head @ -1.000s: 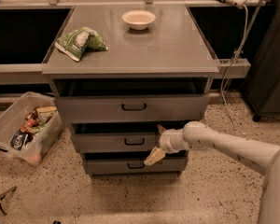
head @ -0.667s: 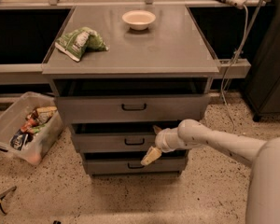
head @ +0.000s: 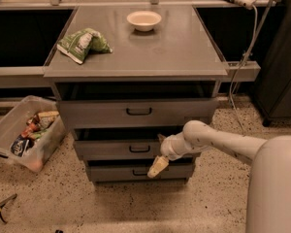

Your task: Open middle drawer

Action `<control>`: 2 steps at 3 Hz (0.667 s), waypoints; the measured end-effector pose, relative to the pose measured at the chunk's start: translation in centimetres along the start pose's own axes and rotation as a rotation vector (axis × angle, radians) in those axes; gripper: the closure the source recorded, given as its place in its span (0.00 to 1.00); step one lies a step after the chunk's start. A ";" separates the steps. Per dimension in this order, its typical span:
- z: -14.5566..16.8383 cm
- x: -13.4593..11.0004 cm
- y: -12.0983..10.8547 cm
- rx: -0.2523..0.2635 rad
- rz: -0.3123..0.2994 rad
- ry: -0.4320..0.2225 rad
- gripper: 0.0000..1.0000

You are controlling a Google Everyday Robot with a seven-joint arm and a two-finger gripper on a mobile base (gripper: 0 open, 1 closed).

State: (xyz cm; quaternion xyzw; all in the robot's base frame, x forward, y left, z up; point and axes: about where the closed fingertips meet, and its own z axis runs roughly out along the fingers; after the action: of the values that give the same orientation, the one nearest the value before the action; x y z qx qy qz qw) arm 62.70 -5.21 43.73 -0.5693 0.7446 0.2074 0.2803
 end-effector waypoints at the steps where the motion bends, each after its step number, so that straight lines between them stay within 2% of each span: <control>1: 0.0 0.0 0.0 0.000 0.000 0.000 0.00; 2: 0.9 -0.7 -0.6 0.019 -0.019 -0.005 0.00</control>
Offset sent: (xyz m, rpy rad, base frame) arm 0.0235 0.0180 -0.0012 -0.0076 -0.0702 -0.0031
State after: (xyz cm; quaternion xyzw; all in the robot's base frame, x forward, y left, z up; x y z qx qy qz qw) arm 63.61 -4.25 43.53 -0.5730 0.7405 0.1990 0.2895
